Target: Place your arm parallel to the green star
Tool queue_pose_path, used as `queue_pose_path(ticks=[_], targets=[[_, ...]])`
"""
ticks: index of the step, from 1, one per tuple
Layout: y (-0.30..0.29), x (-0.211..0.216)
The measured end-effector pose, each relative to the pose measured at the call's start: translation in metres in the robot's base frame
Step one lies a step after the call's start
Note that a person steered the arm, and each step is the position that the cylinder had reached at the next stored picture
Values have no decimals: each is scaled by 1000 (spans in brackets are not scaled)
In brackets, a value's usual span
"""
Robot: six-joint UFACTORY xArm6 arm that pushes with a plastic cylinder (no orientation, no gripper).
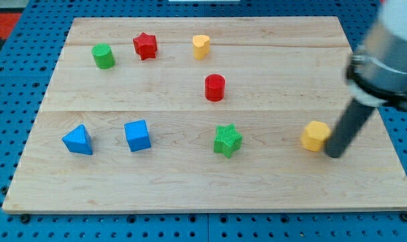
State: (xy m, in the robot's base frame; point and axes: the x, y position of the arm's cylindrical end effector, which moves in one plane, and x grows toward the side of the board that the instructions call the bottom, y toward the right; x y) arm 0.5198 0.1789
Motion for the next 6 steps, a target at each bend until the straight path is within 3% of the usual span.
queue_pose_path(ticks=[1,2,4,5,6], targets=[[0,-86],[-37,-130],[58,-54],[140,-13],[166,-1]])
